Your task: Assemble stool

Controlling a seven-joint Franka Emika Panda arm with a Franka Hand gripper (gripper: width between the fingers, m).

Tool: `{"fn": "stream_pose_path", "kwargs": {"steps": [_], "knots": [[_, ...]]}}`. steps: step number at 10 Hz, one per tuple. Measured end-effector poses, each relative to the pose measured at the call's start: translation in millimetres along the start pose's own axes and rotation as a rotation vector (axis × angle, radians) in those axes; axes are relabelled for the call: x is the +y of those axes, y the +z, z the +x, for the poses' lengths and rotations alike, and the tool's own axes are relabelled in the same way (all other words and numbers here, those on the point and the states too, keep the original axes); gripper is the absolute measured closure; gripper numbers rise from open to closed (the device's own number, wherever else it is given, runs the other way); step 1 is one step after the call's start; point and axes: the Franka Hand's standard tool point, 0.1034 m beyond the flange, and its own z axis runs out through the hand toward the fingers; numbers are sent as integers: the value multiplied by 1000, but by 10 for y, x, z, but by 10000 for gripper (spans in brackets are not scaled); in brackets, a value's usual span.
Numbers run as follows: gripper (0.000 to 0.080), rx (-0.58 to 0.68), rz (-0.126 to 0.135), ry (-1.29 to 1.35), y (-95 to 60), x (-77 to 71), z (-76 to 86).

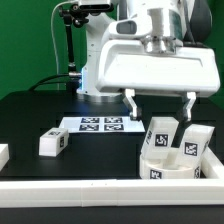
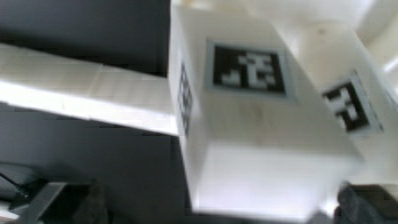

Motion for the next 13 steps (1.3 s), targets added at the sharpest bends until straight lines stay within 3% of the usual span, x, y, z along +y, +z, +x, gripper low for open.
{"fn": "stream_pose_path", "kwargs": {"steps": [2, 6, 13], "knots": [[151, -15, 1, 14, -74, 86, 66], [151, -64, 15, 12, -30, 41, -3], [151, -551, 124, 33, -11, -49, -154]]}}
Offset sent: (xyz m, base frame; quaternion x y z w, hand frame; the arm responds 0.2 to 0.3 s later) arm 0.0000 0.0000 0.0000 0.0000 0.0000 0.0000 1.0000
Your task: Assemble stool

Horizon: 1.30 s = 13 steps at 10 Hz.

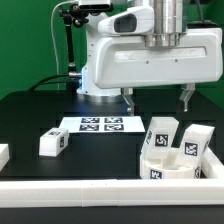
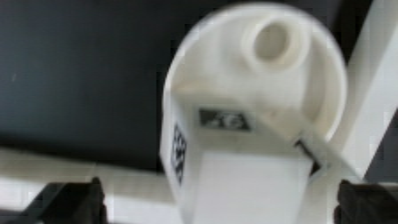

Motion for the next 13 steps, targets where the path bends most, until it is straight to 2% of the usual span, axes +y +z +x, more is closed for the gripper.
{"fn": "stream_pose_path", "kwargs": {"steps": [4, 6, 7, 11, 12, 13], "knots": [[151, 24, -4, -59, 8, -37, 70], [151, 41, -13, -291, 9, 2, 89], [151, 40, -16, -326, 9, 8, 88], [151, 27, -49, -597, 8, 77, 84], [151, 29, -74, -722, 14, 82, 97], [151, 20, -84, -824, 23, 92, 90]]}}
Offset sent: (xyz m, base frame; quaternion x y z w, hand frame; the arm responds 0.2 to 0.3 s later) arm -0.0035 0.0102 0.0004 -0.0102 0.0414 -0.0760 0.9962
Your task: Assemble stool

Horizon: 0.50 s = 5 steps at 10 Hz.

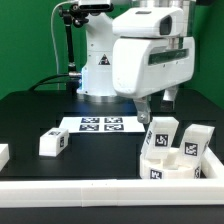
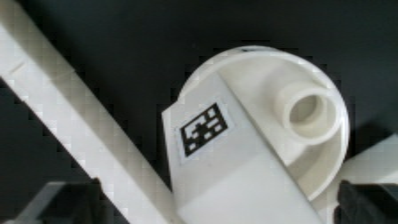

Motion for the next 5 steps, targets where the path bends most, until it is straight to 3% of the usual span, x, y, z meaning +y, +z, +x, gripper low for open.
{"fn": "stream_pose_path", "kwargs": {"steps": [5], "knots": [[151, -38, -21, -279, 3, 54, -69]]}}
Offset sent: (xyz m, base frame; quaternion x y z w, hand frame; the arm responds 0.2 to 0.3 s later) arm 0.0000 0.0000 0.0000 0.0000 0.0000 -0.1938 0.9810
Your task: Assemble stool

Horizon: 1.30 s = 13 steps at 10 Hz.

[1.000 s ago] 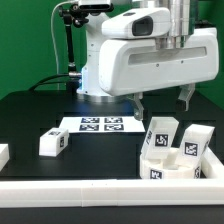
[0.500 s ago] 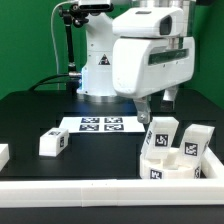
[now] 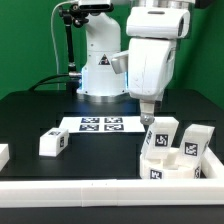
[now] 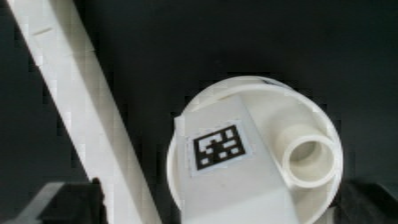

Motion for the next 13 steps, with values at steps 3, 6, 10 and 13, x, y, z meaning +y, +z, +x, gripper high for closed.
{"fn": "stream_pose_path", "kwargs": {"steps": [3, 6, 10, 13], "knots": [[151, -28, -10, -278, 96, -14, 24], [151, -35, -6, -295, 167, -32, 168], [284, -35, -5, -288, 178, -18, 139], [462, -35, -5, -270, 181, -14, 126]]}}
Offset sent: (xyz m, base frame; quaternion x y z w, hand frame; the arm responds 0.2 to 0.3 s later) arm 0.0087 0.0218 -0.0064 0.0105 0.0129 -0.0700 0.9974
